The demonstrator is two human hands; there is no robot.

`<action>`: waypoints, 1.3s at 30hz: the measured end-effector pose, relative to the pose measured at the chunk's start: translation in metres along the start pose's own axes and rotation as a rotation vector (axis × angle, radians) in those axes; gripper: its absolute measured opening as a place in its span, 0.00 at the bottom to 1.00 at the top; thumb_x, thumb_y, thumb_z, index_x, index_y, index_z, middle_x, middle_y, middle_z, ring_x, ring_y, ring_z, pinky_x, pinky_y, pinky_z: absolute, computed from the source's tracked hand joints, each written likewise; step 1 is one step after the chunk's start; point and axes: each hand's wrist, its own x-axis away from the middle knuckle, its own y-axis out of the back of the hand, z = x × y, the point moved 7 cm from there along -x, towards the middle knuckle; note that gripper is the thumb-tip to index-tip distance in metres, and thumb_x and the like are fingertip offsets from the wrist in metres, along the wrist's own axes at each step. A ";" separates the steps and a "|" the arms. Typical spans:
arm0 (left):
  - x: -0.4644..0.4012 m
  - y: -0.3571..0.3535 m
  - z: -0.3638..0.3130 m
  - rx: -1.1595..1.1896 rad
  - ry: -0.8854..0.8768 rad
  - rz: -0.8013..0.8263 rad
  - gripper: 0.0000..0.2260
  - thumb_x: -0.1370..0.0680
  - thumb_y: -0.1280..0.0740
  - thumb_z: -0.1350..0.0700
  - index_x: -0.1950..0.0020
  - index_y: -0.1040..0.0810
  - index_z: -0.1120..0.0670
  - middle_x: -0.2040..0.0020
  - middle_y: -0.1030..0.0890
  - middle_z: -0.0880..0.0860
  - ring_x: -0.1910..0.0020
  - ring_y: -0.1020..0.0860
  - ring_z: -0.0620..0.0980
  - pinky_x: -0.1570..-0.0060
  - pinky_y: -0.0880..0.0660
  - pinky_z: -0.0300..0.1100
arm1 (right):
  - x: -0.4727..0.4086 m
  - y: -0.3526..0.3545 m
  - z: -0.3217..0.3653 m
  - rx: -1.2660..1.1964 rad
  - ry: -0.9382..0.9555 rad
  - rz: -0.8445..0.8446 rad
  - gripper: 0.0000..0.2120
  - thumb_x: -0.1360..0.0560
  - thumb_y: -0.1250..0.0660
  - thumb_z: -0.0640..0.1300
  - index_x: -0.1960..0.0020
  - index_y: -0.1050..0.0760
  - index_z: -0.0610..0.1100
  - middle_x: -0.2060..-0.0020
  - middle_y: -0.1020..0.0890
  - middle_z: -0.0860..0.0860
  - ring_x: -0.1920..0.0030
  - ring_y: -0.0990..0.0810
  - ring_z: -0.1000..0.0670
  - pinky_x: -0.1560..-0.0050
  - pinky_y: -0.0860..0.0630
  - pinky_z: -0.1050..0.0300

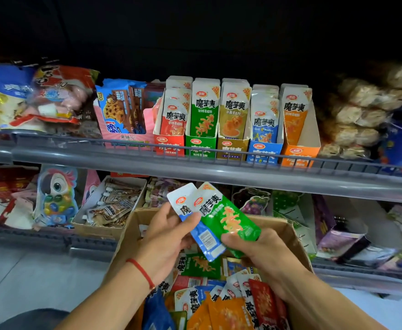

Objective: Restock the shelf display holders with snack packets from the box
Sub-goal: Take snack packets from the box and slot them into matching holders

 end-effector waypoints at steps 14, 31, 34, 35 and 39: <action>0.010 -0.001 -0.031 -0.497 -0.220 0.001 0.24 0.29 0.21 0.61 0.38 0.26 0.46 0.54 0.13 0.43 0.57 0.15 0.39 0.63 0.20 0.33 | 0.002 -0.008 0.087 0.506 0.654 -0.157 0.27 0.26 0.24 0.48 0.32 0.32 0.57 0.59 0.16 0.53 0.58 0.17 0.56 0.54 0.20 0.62; -0.009 0.056 -0.064 -0.109 -0.265 -0.346 0.08 0.26 0.24 0.63 0.50 0.20 0.55 0.58 0.12 0.45 0.61 0.14 0.45 0.70 0.20 0.38 | -0.035 0.017 0.322 0.421 0.989 -0.491 0.07 0.21 0.28 0.46 0.44 0.21 0.47 0.56 0.14 0.48 0.60 0.13 0.51 0.62 0.16 0.53; -0.009 0.056 -0.067 -0.095 -0.268 -0.345 0.08 0.26 0.24 0.63 0.51 0.20 0.54 0.58 0.12 0.45 0.62 0.14 0.44 0.71 0.20 0.37 | -0.068 0.007 0.328 0.545 0.929 -0.507 0.06 0.22 0.28 0.47 0.46 0.20 0.48 0.56 0.13 0.47 0.59 0.13 0.47 0.58 0.14 0.46; -0.010 0.056 -0.068 -0.090 -0.266 -0.335 0.07 0.25 0.25 0.63 0.51 0.20 0.54 0.58 0.12 0.45 0.62 0.14 0.44 0.70 0.20 0.38 | -0.079 0.003 0.325 0.601 0.904 -0.505 0.07 0.22 0.28 0.47 0.45 0.19 0.48 0.56 0.14 0.47 0.58 0.13 0.46 0.56 0.15 0.44; -0.015 0.056 -0.069 -0.109 -0.257 -0.332 0.04 0.23 0.27 0.60 0.51 0.19 0.52 0.55 0.12 0.45 0.59 0.14 0.45 0.57 0.16 0.50 | -0.109 -0.013 0.309 0.888 0.783 -0.501 0.18 0.23 0.26 0.50 0.36 0.21 0.46 0.46 0.16 0.45 0.42 0.20 0.46 0.42 0.23 0.50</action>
